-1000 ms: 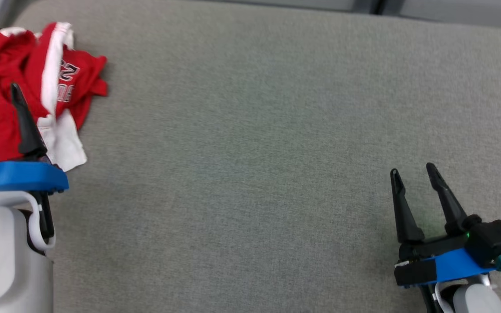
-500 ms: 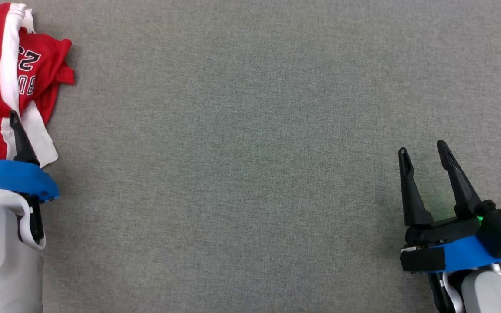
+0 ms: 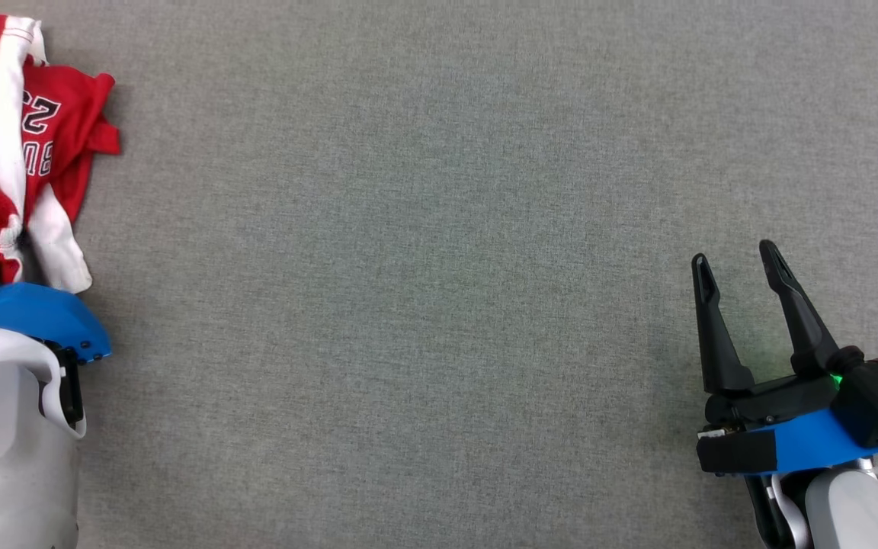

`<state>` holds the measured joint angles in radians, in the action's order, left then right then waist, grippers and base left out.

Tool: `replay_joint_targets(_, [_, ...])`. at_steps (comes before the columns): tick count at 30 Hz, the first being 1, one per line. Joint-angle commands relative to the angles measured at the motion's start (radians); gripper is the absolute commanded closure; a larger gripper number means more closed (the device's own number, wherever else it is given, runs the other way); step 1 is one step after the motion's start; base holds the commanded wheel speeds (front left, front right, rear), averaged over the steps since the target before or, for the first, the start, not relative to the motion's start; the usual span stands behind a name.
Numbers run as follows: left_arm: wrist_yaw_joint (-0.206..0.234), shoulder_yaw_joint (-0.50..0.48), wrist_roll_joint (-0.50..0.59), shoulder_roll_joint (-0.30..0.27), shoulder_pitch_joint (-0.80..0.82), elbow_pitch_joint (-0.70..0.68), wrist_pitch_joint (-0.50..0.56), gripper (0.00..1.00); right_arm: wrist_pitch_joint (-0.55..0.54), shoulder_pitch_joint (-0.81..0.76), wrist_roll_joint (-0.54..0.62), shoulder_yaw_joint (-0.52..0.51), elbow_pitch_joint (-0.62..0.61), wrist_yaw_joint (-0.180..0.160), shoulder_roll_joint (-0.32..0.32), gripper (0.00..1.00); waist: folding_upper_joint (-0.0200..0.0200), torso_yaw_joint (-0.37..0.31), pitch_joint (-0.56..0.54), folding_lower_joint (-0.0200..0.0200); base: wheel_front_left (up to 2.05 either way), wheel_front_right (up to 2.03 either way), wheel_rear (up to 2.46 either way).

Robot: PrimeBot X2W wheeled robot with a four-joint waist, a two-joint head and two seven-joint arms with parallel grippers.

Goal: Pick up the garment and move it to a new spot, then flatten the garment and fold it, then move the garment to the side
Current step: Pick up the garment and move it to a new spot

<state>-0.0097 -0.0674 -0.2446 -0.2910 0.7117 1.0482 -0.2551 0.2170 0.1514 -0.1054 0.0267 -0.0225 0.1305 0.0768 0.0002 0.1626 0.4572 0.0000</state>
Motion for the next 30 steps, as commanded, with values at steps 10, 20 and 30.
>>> replay_joint_targets(10, [-0.012, -0.041, -0.003, -0.012, -0.017, -0.178, -0.011, 1.00, 0.021, -0.005, -0.020, 0.017, 0.039, 0.000, -0.009, 0.00, -0.0002, -0.002, -0.077, 0.0000, 0.00, 0.00, 0.00])
replay_joint_targets(20, [-0.033, -0.029, 0.067, -0.009, -0.017, -0.552, -0.011, 1.00, 0.042, -0.014, -0.049, 0.032, 0.094, 0.000, -0.024, 0.00, -0.0002, -0.050, -0.169, 0.0000, 0.00, 0.00, 0.00])
replay_joint_targets(30, [-0.071, 0.087, 0.107, 0.014, 0.072, -0.836, 0.032, 1.00, 0.049, -0.016, -0.121, 0.051, 0.122, 0.000, -0.026, 0.00, -0.0002, -0.194, -0.221, 0.0000, 0.00, 0.00, 0.00])
